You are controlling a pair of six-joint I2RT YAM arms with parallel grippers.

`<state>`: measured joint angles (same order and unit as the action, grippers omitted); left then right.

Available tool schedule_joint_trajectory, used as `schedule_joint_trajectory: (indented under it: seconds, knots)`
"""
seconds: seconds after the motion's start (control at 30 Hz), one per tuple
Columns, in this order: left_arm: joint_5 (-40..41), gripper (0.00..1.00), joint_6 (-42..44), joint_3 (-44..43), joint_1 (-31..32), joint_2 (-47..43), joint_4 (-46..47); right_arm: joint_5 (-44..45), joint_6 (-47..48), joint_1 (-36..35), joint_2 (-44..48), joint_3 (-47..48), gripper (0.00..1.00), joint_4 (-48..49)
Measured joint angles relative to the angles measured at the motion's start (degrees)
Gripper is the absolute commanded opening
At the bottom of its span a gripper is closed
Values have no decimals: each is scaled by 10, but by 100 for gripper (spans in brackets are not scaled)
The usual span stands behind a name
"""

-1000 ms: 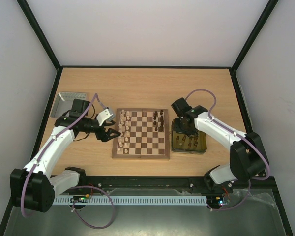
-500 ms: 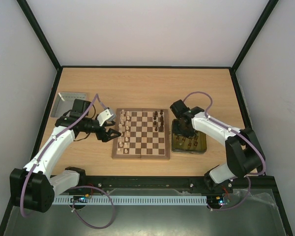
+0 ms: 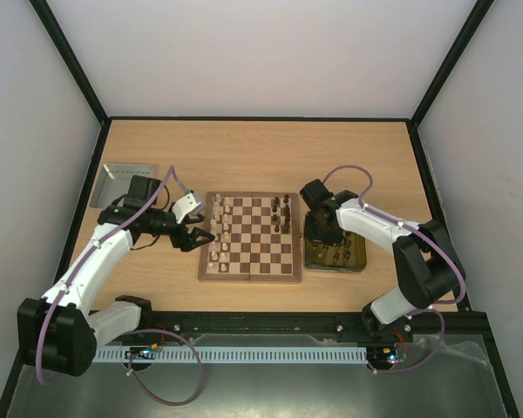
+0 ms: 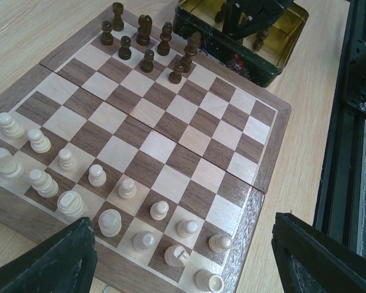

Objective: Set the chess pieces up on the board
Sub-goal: Pick up the chess piece from the storage box.

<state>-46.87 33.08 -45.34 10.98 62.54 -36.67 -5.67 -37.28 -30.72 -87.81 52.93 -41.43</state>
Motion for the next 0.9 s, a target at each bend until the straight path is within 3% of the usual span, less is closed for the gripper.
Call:
schedule_joint_trajectory:
  seconds: [0.37, 0.9]
  knots:
    - [5, 79, -1, 0, 0, 0, 1, -2, 15, 0, -13, -9, 21, 2]
    - [7, 79, -1, 1, 0, 0, 2, -3, 23, 0, -32, -5, 7, 9]
